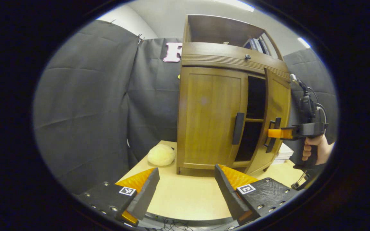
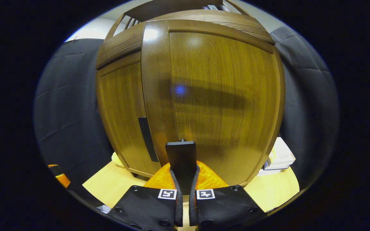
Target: Open the right door of the double-door shoe cabinet with the right hand, and open the left door with the left hand.
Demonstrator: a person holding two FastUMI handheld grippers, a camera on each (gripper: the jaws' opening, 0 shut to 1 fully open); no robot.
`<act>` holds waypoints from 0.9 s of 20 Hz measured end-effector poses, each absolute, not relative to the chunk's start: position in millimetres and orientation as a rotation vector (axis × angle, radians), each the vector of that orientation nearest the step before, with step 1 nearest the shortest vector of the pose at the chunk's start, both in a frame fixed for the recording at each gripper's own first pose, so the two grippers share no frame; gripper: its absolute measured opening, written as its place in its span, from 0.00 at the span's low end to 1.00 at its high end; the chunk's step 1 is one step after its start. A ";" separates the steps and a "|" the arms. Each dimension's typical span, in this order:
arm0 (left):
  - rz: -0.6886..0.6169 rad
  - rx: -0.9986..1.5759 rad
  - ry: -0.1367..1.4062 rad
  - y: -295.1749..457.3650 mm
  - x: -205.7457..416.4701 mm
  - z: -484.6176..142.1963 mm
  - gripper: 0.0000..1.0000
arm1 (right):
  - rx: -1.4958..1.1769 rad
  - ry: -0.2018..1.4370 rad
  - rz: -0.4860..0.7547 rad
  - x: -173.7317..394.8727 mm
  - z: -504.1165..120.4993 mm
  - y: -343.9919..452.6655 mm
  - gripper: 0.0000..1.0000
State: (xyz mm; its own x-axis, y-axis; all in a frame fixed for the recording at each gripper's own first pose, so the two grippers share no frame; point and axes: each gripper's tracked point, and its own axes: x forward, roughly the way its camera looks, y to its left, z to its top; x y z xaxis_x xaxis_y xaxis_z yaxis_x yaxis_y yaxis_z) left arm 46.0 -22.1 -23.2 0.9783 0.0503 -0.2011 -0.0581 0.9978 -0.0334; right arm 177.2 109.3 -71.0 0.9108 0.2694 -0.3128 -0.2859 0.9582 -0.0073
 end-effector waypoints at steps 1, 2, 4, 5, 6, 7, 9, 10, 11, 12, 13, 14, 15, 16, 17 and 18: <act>0.058 -0.037 0.194 -29.1 48.6 -15.6 1.00 | -0.054 0.314 0.301 176.8 -70.1 110.1 0.09; 0.067 -0.041 0.193 -34.9 52.2 -10.4 1.00 | -0.057 0.316 0.319 176.6 -69.8 111.1 0.09; 0.075 -0.070 0.186 -49.8 61.9 -5.4 1.00 | -0.056 0.317 0.355 176.3 -68.5 113.3 0.09; 0.075 -0.086 0.180 -58.0 64.5 -1.6 1.00 | -0.053 0.312 0.369 176.4 -66.2 113.7 0.09; 0.076 -0.098 0.172 -66.0 68.1 2.6 1.00 | -0.053 0.307 0.383 176.6 -60.8 113.7 0.08; 0.078 -0.101 0.166 -73.6 69.7 5.6 1.00 | -0.056 0.305 0.397 175.9 -57.2 113.2 0.09; 0.097 -0.085 0.167 -83.4 75.4 7.0 1.00 | -0.067 0.317 0.426 173.4 -53.1 113.6 0.09; 0.106 -0.081 0.167 -87.1 77.8 8.7 1.00 | -0.068 0.322 0.438 173.8 -50.6 114.0 0.09; 0.104 -0.087 0.171 -94.5 79.0 7.2 1.00 | -0.063 0.322 0.448 174.8 -47.4 114.1 0.09; 0.091 -0.099 0.178 -103.9 82.3 7.1 1.00 | -0.058 0.320 0.456 175.2 -45.2 113.4 0.09; 0.081 -0.106 0.181 -113.5 84.7 8.2 1.00 | -0.057 0.317 0.464 175.3 -41.9 111.8 0.05; 0.074 -0.106 0.181 -120.6 88.3 10.3 1.00 | -0.057 0.316 0.472 174.6 -39.9 111.2 0.09; 0.067 -0.101 0.181 -126.9 90.7 12.1 1.00 | -0.050 0.321 0.479 174.6 -36.6 110.9 0.09; 0.060 -0.092 0.179 -133.3 93.7 14.4 1.00 | -0.040 0.330 0.483 174.2 -35.6 109.4 0.09; 0.052 -0.081 0.175 -140.6 96.1 15.5 1.00 | -0.036 0.333 0.488 175.1 -32.5 107.9 0.09; 0.046 -0.072 0.172 -145.6 101.0 18.1 1.00 | -0.039 0.334 0.493 175.8 -31.7 106.4 0.09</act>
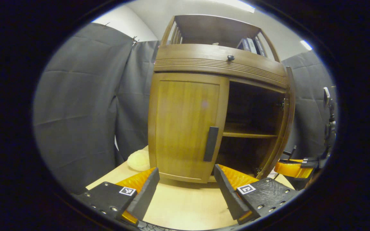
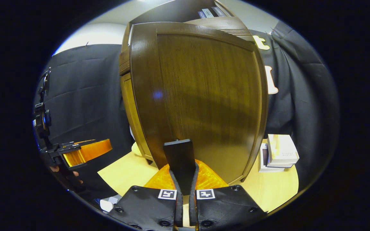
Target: Open the right door of the double-door shoe cabinet with the right hand, and open the left door with the left hand.
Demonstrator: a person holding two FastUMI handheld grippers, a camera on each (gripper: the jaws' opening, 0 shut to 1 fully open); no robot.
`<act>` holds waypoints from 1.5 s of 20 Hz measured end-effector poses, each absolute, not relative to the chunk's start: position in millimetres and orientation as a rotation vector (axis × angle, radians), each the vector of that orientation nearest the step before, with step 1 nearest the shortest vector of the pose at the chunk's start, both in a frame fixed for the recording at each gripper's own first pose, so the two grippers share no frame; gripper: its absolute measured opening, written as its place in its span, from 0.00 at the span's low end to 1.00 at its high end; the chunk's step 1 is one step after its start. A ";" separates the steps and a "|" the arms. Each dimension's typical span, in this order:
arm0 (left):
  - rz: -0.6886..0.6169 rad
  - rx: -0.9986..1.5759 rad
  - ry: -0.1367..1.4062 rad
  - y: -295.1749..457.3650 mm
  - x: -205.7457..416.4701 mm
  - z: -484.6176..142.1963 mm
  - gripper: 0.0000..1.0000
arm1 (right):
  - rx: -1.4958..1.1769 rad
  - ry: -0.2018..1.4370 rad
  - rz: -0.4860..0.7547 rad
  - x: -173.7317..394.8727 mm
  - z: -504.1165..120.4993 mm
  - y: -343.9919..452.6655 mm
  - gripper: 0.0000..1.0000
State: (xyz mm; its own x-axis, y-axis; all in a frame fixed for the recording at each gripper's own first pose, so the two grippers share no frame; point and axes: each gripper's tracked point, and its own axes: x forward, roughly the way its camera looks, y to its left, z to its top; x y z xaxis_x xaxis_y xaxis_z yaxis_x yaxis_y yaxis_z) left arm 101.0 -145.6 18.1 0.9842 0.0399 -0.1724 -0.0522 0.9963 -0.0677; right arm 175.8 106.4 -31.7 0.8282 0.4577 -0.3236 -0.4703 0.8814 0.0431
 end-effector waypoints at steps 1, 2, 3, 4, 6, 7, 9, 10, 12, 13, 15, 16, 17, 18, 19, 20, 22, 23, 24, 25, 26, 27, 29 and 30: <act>0.042 -0.066 0.167 -151.3 101.9 18.3 1.00 | -0.042 0.330 0.495 176.6 -30.3 105.0 0.12; 0.036 -0.064 0.163 -157.9 102.7 18.9 1.00 | -0.041 0.329 0.497 174.7 -30.5 104.3 0.09; 0.031 -0.063 0.160 -163.5 100.9 18.4 1.00 | -0.037 0.329 0.500 173.7 -30.4 102.9 0.09; 0.028 -0.061 0.160 -169.5 100.6 17.9 1.00 | -0.034 0.328 0.504 172.4 -29.6 101.3 0.12; 0.022 -0.054 0.159 -179.6 100.2 15.8 1.00 | -0.036 0.327 0.506 172.1 -27.5 98.1 0.12; 0.019 -0.048 0.158 -187.0 99.7 16.4 1.00 | -0.036 0.327 0.507 171.4 -27.3 96.0 0.12; 0.015 -0.037 0.156 -198.3 100.6 17.4 1.00 | -0.041 0.328 0.503 170.9 -27.2 92.8 0.08; 0.016 -0.030 0.154 -203.5 100.6 18.4 1.00 | -0.047 0.325 0.500 171.0 -26.7 90.2 0.09; 0.015 -0.023 0.151 -214.6 96.4 18.2 1.00 | -0.048 0.322 0.494 169.3 -26.4 84.4 0.08; 0.015 -0.022 0.150 -219.5 93.5 17.2 1.00 | -0.045 0.321 0.492 169.2 -26.1 82.8 0.08; 0.013 -0.022 0.152 -228.7 89.9 14.9 0.98 | -0.043 0.317 0.491 168.4 -24.6 80.2 0.08; 0.013 -0.021 0.155 -233.3 89.7 15.3 0.98 | -0.038 0.316 0.492 168.4 -23.8 78.4 0.08; 0.014 -0.019 0.156 -239.0 89.0 15.2 0.98 | -0.030 0.314 0.494 168.1 -21.7 76.9 0.12; 0.016 -0.017 0.156 -242.8 88.0 15.7 1.00 | -0.022 0.310 0.500 169.3 -20.4 75.7 0.05; 0.020 -0.013 0.154 -246.3 84.9 16.2 1.00 | -0.018 0.301 0.503 170.9 -20.1 76.0 0.05; 0.025 -0.010 0.148 -250.0 83.7 18.3 1.00 | -0.020 0.293 0.503 172.6 -20.3 74.9 0.05; 0.036 -0.004 0.140 -257.8 72.9 17.8 1.00 | -0.020 0.282 0.499 175.7 -19.3 69.7 0.05; 0.041 -0.002 0.142 -261.5 66.7 16.0 1.00 | -0.017 0.279 0.500 178.5 -18.2 68.3 0.05; 0.045 0.000 0.145 -264.8 64.6 15.9 1.00 | -0.015 0.278 0.498 181.1 -17.5 66.8 0.05; 0.046 0.001 0.146 -267.3 65.2 15.7 1.00 | -0.015 0.278 0.495 183.7 -16.4 66.3 0.05; 0.046 0.003 0.147 -269.1 65.5 17.6 1.00 | -0.017 0.277 0.491 185.8 -15.1 65.4 0.04; 0.046 0.007 0.146 -270.1 65.4 19.3 1.00 | -0.019 0.276 0.488 188.8 -15.2 63.5 0.04; 0.050 0.016 0.146 -271.2 62.4 20.4 1.00 | -0.018 0.274 0.483 191.7 -15.8 59.7 0.04; 0.052 0.019 0.147 -270.9 61.0 21.2 1.00 | -0.017 0.273 0.480 192.2 -15.1 55.8 0.04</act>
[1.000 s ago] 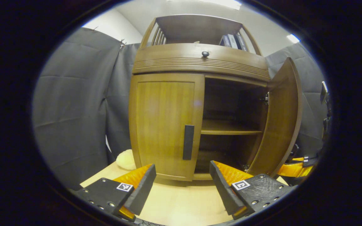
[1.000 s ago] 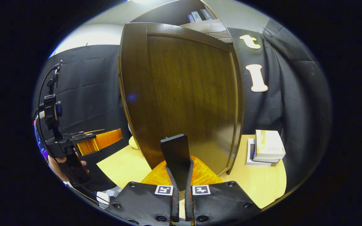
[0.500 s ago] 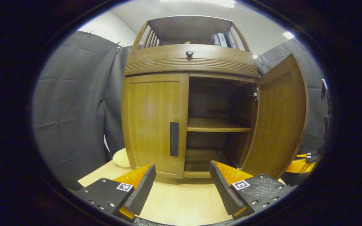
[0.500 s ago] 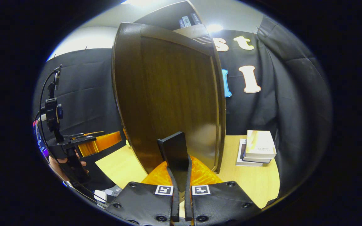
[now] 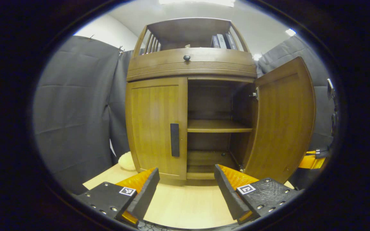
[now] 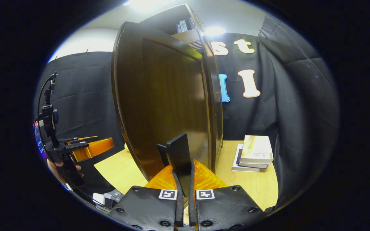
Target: Open the right door of the double-door shoe cabinet with the right hand, and open the left door with the left hand.
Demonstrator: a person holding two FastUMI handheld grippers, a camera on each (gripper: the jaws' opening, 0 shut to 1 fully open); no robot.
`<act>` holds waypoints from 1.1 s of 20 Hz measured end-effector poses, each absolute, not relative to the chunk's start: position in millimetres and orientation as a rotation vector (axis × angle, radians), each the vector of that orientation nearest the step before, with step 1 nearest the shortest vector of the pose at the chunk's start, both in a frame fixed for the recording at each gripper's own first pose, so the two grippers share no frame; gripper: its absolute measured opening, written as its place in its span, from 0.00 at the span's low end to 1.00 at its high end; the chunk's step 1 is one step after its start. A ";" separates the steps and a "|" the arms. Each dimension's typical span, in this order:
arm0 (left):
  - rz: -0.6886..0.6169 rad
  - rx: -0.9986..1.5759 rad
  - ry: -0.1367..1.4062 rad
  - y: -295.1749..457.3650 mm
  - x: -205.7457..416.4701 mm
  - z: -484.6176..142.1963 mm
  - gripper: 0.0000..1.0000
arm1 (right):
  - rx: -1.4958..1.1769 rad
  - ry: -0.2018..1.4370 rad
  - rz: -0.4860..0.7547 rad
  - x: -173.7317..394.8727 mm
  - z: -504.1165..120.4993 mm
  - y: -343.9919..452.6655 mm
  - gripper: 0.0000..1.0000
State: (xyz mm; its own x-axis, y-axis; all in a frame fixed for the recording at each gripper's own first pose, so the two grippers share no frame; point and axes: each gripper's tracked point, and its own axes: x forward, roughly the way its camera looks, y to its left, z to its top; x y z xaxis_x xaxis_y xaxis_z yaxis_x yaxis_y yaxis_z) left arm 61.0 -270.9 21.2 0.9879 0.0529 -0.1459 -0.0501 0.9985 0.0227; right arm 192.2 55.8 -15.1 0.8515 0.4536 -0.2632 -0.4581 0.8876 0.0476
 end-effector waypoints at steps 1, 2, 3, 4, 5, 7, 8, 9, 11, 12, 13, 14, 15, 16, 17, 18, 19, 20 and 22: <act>0.052 0.020 0.146 -271.8 58.3 21.0 1.00 | -0.015 0.271 0.474 193.6 -13.6 51.1 0.06; 0.052 0.020 0.145 -272.9 57.0 22.6 1.00 | -0.014 0.268 0.465 195.5 -12.0 45.2 0.08; 0.053 0.022 0.146 -273.1 52.0 22.0 1.00 | -0.012 0.266 0.457 197.3 -10.9 40.7 0.08; 0.054 0.024 0.147 -273.4 50.6 21.3 1.00 | -0.010 0.264 0.447 198.0 -10.4 36.1 0.08; 0.053 0.025 0.148 -275.8 49.9 20.7 1.00 | -0.007 0.262 0.435 200.0 -8.4 30.5 0.08; 0.046 0.027 0.153 -280.8 50.8 20.5 1.00 | -0.001 0.258 0.412 204.6 -5.5 21.3 0.07; 0.040 0.029 0.156 -283.5 52.8 20.7 1.00 | 0.003 0.255 0.401 205.7 -3.9 16.8 0.07; 0.030 0.032 0.158 -286.0 54.2 20.2 1.00 | 0.010 0.257 0.395 205.8 -2.9 14.8 0.07; 0.014 0.045 0.159 -292.8 55.7 19.4 1.00 | 0.020 0.257 0.388 205.8 -2.0 16.7 0.07; 0.006 0.052 0.160 -295.5 55.3 19.3 1.00 | 0.018 0.254 0.379 204.8 -2.2 16.0 0.07; -0.001 0.057 0.161 -297.5 52.2 17.2 1.00 | 0.020 0.254 0.367 204.5 -2.3 15.1 0.07; -0.008 0.059 0.162 -299.1 52.4 18.8 1.00 | 0.027 0.257 0.353 203.7 -3.1 14.3 0.07; -0.015 0.057 0.161 -299.2 53.0 17.8 1.00 | 0.038 0.263 0.339 203.6 -3.5 12.9 0.07; -0.023 0.054 0.161 -299.4 53.7 16.8 1.00 | 0.047 0.270 0.324 202.5 -4.9 10.9 0.04; -0.032 0.051 0.166 -299.2 53.2 15.9 1.00 | 0.056 0.277 0.311 201.3 -5.0 8.9 0.04; -0.043 0.048 0.172 -299.4 53.9 15.0 1.00 | 0.066 0.284 0.299 198.0 -5.7 8.1 0.04; -0.055 0.046 0.175 -299.0 54.2 15.5 1.00 | 0.070 0.288 0.285 194.6 -6.3 7.6 0.04; -0.067 0.045 0.175 -298.3 55.8 15.7 1.00 | 0.065 0.291 0.272 189.3 -7.7 7.6 0.07; -0.089 0.039 0.176 -295.5 58.7 15.2 1.00 | 0.049 0.302 0.238 179.9 -10.1 6.7 0.03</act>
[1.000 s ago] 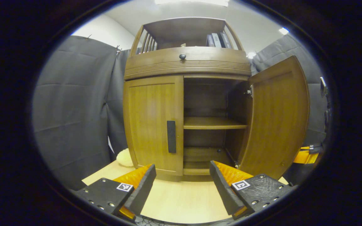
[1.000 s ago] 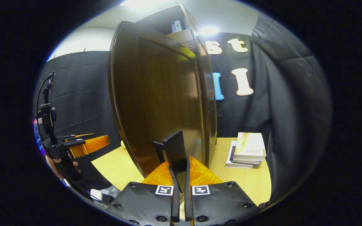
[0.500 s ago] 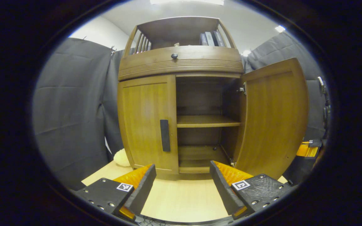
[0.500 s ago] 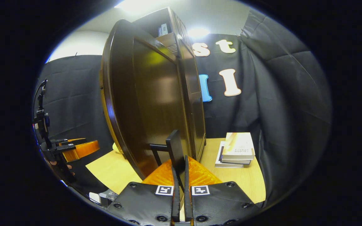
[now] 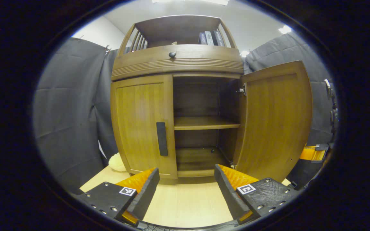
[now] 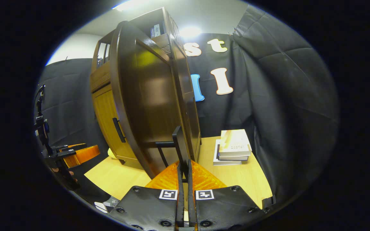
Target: Open the right door of the double-door shoe cabinet with the right hand, and open the left door with the left hand.
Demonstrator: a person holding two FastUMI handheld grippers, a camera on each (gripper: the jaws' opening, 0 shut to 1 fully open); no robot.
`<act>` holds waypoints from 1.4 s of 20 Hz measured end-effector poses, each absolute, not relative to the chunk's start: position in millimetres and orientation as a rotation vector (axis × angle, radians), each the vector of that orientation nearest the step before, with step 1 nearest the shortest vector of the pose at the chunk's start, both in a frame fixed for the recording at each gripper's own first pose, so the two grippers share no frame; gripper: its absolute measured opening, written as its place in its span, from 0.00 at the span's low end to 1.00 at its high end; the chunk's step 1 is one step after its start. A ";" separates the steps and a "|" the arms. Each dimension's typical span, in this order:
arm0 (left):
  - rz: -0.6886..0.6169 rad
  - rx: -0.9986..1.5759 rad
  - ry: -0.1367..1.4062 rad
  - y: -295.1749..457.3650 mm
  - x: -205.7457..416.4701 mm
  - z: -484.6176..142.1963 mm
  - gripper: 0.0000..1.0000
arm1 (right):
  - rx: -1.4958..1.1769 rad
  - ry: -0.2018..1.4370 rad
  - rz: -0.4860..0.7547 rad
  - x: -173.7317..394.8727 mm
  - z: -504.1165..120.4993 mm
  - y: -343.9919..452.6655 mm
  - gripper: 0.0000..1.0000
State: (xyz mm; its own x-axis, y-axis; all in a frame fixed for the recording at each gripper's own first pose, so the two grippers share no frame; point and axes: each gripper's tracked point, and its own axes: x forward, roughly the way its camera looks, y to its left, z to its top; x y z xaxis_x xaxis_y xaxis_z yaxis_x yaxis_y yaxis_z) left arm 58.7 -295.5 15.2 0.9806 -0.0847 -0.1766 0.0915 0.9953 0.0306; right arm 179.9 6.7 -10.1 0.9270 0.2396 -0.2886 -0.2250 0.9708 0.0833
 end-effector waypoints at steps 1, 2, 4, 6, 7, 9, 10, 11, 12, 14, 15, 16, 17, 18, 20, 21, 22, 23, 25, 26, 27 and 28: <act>-0.099 0.031 0.180 -292.5 60.6 13.1 1.00 | 0.047 0.308 0.216 173.5 -9.6 5.3 0.03; -0.108 0.022 0.184 -288.6 63.6 13.1 1.00 | 0.053 0.309 0.189 167.7 -7.3 4.2 0.03; -0.120 -0.001 0.181 -273.9 71.4 16.6 1.00 | 0.061 0.312 0.119 154.7 -5.1 -1.6 0.05; -0.128 -0.018 0.175 -256.7 76.5 17.1 1.00 | 0.072 0.321 0.053 136.6 -6.0 -1.8 0.02; -0.132 -0.021 0.171 -248.7 79.2 17.8 1.00 | 0.072 0.332 0.024 126.8 -8.1 -0.6 0.02; -0.131 -0.010 0.159 -227.3 87.2 17.3 1.00 | 0.038 0.349 -0.013 103.5 -14.0 6.9 0.02; -0.116 -0.006 0.139 -212.8 91.1 20.1 1.00 | 0.020 0.352 -0.027 95.7 -14.1 13.0 0.02; -0.108 -0.007 0.119 -200.9 94.2 23.1 1.00 | 0.012 0.345 -0.041 92.2 -12.7 21.1 0.00; -0.110 -0.008 0.112 -192.3 97.9 24.3 1.00 | 0.005 0.329 -0.045 92.4 -8.8 32.2 0.02; -0.124 -0.007 0.115 -172.2 99.4 21.1 1.00 | -0.029 0.290 -0.050 93.7 0.5 55.3 0.02; -0.139 -0.010 0.108 -165.4 101.4 22.0 1.00 | -0.036 0.261 -0.042 97.1 8.8 70.5 0.00; -0.163 -0.014 0.102 -160.7 103.5 23.5 1.00 | -0.037 0.236 -0.038 100.6 16.5 84.5 0.10; -0.186 -0.021 0.097 -157.8 103.1 24.8 1.00 | -0.030 0.219 -0.019 104.7 21.7 100.1 0.10; -0.205 -0.028 0.095 -154.3 105.6 25.7 1.00 | -0.025 0.213 -0.005 108.8 18.7 112.6 0.08; -0.228 -0.039 0.101 -138.0 108.5 23.3 1.00 | -0.021 0.203 0.021 115.7 18.6 134.3 0.43; -0.239 -0.047 0.100 -135.1 110.4 25.1 1.00 | -0.026 0.196 0.035 118.7 18.9 145.8 0.61; -0.248 -0.054 0.096 -134.3 116.6 27.1 1.00 | -0.034 0.189 0.043 123.2 18.8 154.1 0.78; -0.252 -0.055 0.093 -132.3 118.9 28.7 1.00 | -0.048 0.179 0.041 125.5 18.4 160.4 0.96; -0.262 -0.044 0.091 -135.0 126.2 31.7 1.00 | -0.078 0.162 0.053 133.3 18.6 173.4 0.98; -0.264 -0.034 0.089 -137.5 133.6 33.6 1.00 | -0.097 0.156 0.054 143.9 21.1 178.1 0.95; -0.265 -0.024 0.087 -141.3 140.8 34.8 1.00 | -0.108 0.153 0.057 149.9 20.9 181.1 0.94; -0.266 -0.015 0.088 -144.5 148.6 36.3 1.00 | -0.110 0.149 0.070 154.3 18.8 185.3 0.96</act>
State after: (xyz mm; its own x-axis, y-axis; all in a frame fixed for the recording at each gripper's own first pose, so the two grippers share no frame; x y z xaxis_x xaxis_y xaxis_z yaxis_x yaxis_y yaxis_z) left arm 148.6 -144.5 36.3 0.9612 -0.2628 -0.0845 0.2615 0.9649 -0.0259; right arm 154.3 185.3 18.8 0.9865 0.0611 -0.1518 -0.0774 0.9916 -0.1038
